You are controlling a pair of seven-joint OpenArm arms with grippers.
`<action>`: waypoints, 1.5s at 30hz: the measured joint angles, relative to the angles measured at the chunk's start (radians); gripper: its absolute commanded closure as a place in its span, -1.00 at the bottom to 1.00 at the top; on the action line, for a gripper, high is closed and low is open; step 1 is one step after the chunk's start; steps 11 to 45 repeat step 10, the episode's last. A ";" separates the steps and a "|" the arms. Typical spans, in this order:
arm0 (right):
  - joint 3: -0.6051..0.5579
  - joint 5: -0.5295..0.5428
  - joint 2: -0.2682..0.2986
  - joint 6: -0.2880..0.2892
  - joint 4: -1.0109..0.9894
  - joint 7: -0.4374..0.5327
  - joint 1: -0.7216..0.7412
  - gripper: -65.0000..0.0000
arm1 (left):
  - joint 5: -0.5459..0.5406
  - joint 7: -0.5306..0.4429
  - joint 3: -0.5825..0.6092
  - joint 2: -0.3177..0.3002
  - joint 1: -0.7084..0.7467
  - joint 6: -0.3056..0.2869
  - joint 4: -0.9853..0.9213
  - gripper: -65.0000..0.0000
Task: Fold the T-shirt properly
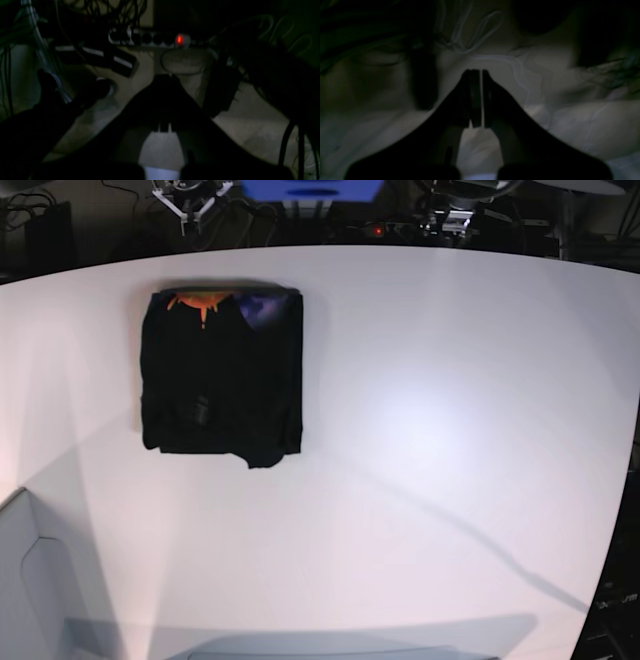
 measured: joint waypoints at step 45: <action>-0.079 0.003 -0.077 -0.225 -0.002 -0.117 0.056 1.00 | 0.002 0.007 0.027 0.014 0.002 -0.008 -0.001 1.00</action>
